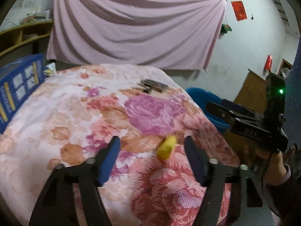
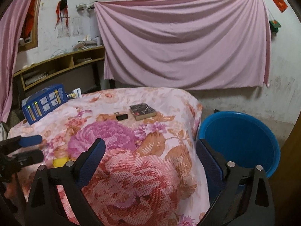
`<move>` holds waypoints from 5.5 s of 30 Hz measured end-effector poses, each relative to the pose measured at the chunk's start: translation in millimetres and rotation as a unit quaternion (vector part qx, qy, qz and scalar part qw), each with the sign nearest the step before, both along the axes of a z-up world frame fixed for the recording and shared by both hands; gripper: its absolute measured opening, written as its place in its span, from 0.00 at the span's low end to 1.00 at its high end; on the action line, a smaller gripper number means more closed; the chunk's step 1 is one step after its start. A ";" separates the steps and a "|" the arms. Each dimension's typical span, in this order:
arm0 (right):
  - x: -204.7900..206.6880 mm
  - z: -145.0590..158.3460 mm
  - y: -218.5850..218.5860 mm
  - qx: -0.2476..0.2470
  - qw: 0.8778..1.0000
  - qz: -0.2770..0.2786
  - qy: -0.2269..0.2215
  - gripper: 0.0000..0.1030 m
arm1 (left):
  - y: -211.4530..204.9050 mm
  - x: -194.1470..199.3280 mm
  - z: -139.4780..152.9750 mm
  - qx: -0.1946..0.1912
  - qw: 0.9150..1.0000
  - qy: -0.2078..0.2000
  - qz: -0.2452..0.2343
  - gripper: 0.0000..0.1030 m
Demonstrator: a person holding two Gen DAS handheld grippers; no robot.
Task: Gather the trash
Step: 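Move both tools back over the bed toward the yellow cylinder and phone case, then grasp the yellow cylinder with left gripper while right gripper grasps the black phone case, then lift the cylinder and phone case and carry them toward the blue basin, then lower both items into the blue basin and open both grippers, then move both tools back over the bed toward the two black binder clips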
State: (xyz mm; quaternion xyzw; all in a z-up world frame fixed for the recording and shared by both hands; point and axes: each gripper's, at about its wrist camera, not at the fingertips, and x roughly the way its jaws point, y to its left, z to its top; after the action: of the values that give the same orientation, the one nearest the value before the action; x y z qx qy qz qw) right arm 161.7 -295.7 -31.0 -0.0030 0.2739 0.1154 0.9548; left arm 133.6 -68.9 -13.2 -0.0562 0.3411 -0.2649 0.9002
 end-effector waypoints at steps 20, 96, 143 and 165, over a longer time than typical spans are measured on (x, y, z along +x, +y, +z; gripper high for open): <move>21.8 -18.6 11.1 -0.024 0.998 0.030 0.046 0.67 | -19.6 19.0 -7.2 0.050 0.998 0.015 -0.043 0.15; 50.8 60.6 -114.4 0.061 0.974 -0.094 -0.196 0.49 | -177.0 117.9 100.9 0.007 0.985 -0.164 -0.047 0.13; 58.5 48.0 -187.6 0.087 0.976 -0.179 -0.089 0.50 | -198.4 159.6 84.1 -0.004 0.997 -0.063 -0.034 0.31; 59.5 88.4 -89.1 0.059 0.973 -0.098 -0.201 0.82 | -52.7 119.4 116.4 -0.017 0.971 -0.172 0.167 0.98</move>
State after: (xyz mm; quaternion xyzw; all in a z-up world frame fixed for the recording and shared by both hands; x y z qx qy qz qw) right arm 221.2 -384.8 57.4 0.0571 0.0676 0.0348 0.9955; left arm 252.9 -121.6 103.3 -0.0811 0.1625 -0.1219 0.9758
